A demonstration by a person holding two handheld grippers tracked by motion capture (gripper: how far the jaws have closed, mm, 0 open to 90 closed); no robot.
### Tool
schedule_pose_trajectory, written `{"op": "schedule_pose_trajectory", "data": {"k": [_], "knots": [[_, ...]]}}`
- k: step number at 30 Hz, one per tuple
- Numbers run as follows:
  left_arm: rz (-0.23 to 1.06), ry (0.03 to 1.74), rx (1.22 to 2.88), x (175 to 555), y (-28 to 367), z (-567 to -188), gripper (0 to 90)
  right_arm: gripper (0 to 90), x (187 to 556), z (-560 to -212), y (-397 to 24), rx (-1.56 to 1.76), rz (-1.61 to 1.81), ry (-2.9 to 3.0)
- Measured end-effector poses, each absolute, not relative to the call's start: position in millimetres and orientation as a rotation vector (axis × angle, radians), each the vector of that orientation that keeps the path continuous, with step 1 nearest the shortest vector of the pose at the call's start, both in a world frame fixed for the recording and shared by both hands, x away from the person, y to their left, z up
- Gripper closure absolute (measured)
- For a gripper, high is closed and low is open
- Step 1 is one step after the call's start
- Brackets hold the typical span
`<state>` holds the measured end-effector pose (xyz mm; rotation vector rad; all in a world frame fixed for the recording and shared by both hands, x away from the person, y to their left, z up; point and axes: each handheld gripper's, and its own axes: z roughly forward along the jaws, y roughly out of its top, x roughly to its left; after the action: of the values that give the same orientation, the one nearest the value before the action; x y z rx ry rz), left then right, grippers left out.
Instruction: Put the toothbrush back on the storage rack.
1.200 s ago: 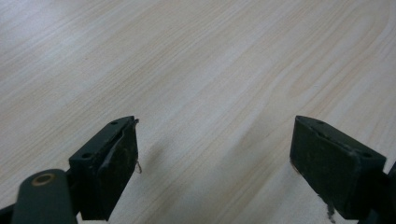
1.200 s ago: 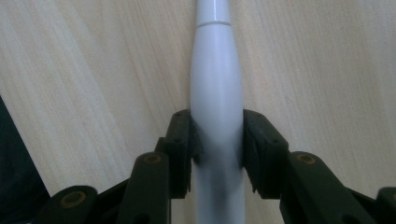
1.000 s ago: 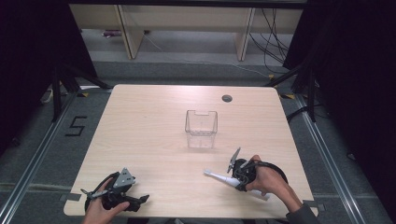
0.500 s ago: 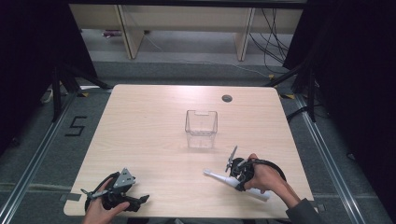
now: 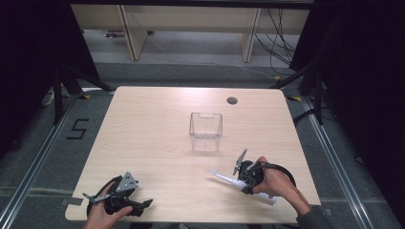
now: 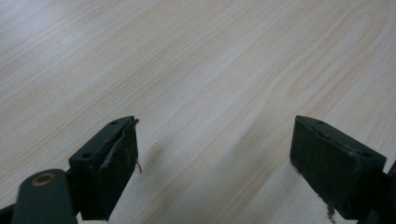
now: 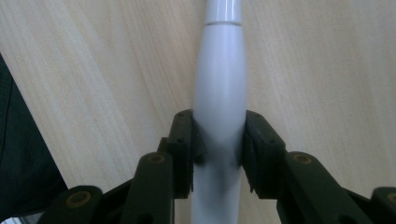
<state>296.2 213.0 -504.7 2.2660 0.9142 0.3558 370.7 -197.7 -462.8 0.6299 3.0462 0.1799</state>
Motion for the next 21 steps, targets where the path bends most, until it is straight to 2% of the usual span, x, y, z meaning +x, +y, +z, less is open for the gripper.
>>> {"op": "schedule_pose_trajectory", "data": {"k": [11,21], "knots": [[0.357,0.914,2.258,296,213,-505,14.9,67.1,370,-430,-228,0.717,0.58,2.882],[0.359,0.907,2.267,297,214,-504,14.9,67.1,382,-420,-243,0.79,0.827,2.727]]}}
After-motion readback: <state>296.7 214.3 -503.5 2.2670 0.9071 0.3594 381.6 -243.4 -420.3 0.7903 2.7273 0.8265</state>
